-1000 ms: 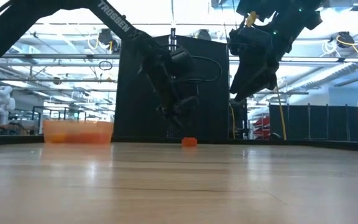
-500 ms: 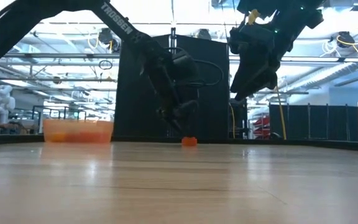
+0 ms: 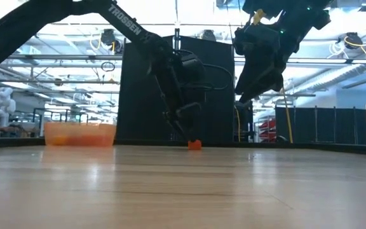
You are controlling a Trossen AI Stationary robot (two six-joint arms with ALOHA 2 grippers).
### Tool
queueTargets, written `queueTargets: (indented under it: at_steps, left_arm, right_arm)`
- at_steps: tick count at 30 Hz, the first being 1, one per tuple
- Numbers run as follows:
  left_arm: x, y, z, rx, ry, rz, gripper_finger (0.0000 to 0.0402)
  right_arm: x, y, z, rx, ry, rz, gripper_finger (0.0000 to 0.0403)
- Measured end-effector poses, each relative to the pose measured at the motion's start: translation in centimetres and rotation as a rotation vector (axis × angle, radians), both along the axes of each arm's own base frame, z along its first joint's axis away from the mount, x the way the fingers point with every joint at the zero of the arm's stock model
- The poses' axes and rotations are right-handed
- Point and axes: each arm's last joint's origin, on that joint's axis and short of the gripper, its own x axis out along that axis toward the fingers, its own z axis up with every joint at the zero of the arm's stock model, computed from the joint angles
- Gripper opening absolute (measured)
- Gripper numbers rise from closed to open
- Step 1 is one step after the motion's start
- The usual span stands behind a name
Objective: Sort blocks by size
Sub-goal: Put the orange 4 stud game piece into the orange bin
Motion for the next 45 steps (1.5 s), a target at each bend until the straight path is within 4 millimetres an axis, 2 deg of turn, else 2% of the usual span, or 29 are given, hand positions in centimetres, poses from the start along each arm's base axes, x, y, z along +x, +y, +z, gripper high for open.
queueTargets:
  at_steps: [10, 23, 38, 41, 45]
  left_arm:
    - [-0.2, -0.4, -0.3, -0.069, 0.089, -0.045, 0.0241]
    - [1.1, -1.3, 0.1, 0.074, 0.048, -0.245, 0.0241]
    - [0.6, -1.5, -0.1, 0.109, 0.127, -0.379, 0.0241]
    - [0.1, -1.9, -0.2, 0.081, 0.185, -0.345, 0.0241]
    - [-1.1, -2.1, 0.5, 0.024, 0.255, -0.297, 0.0241]
  right_arm:
    - [-0.1, 0.0, -0.1, -0.002, 0.009, 0.004, 0.0212]
    - [-0.1, 0.8, -0.1, 0.000, 0.010, 0.031, 0.0212]
    - [-0.1, 1.0, -0.1, -0.004, 0.009, 0.039, 0.0212]
    - [0.0, 0.6, 0.0, -0.095, 0.003, -0.021, 0.0210]
    - [0.1, -1.8, -0.3, -0.133, 0.020, -0.131, 0.0182]
